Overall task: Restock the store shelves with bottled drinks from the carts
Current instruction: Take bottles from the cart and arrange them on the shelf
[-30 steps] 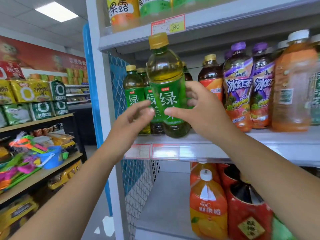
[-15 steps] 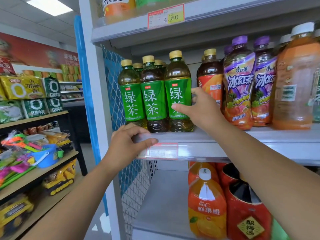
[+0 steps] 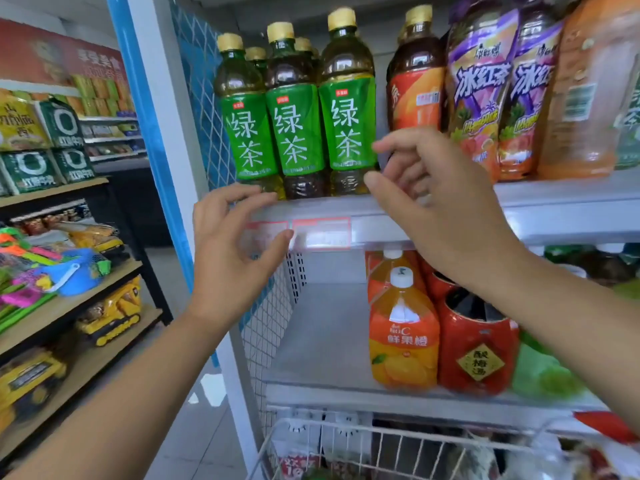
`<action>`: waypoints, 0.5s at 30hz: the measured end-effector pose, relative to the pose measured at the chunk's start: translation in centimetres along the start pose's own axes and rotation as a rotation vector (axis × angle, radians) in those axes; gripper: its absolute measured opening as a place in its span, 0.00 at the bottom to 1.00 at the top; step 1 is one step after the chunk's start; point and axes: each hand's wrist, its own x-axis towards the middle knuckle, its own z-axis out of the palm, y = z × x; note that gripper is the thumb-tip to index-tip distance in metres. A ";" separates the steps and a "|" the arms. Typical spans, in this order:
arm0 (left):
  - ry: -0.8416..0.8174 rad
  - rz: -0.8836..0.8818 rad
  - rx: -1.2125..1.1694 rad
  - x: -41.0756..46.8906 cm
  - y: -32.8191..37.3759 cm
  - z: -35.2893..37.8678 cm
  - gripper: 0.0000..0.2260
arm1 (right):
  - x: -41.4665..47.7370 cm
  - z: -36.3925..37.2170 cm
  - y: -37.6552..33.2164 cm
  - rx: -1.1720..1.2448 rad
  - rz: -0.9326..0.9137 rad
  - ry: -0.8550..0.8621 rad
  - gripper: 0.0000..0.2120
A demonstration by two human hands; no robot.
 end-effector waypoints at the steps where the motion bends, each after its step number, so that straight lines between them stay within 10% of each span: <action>1: -0.019 0.044 -0.014 -1.6 0.4 -0.2 0.15 | -2.0 -0.3 -0.1 0.055 0.049 -0.104 0.09; 15: -1.139 -0.385 -0.335 -23.3 -0.5 3.3 0.19 | -19.9 3.4 6.7 -0.290 0.599 -1.368 0.20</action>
